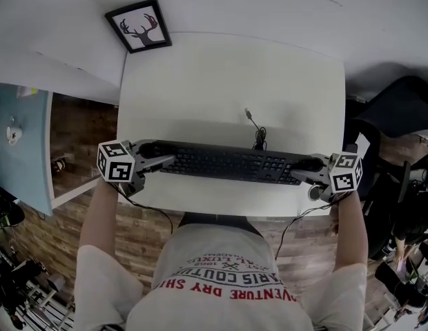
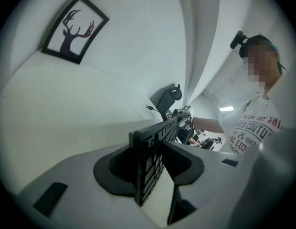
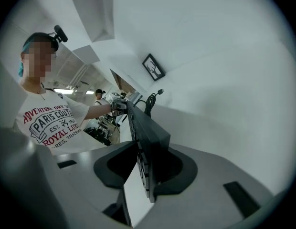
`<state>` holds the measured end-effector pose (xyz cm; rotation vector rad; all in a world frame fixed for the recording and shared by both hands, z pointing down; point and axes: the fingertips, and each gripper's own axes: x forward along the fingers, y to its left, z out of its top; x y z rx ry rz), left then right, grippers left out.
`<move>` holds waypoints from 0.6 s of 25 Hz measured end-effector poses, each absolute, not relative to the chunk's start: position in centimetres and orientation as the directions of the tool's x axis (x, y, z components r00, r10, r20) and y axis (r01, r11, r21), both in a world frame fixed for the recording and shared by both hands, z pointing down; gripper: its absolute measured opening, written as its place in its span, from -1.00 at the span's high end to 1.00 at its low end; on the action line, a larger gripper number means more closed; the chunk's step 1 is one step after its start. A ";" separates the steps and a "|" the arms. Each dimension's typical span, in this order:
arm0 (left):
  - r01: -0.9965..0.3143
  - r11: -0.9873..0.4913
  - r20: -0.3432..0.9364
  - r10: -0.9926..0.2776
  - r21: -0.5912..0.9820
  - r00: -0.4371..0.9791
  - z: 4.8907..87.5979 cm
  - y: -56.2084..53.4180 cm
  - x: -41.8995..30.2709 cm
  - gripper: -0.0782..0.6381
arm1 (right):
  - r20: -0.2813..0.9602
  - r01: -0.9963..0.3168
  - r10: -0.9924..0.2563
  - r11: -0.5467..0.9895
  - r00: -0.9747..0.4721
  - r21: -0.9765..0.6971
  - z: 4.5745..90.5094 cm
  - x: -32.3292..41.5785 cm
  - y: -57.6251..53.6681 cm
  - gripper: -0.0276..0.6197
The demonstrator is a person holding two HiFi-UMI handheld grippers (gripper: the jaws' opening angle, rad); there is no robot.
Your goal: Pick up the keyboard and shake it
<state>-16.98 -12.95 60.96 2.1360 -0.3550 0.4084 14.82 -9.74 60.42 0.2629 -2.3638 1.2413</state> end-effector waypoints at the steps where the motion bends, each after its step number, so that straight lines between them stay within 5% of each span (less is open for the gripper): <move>1: -0.389 -0.574 0.405 -0.107 0.720 0.908 60.0 -13.1 -17.1 0.26 | 0.480 -0.365 0.031 0.607 -0.877 -0.706 59.3 14.7 -10.0 0.51; 15: -0.356 -0.877 0.258 -0.280 0.322 0.924 41.6 -17.9 -17.6 0.29 | 0.499 -0.307 -0.191 0.938 -0.845 -0.161 40.0 13.5 -14.9 0.56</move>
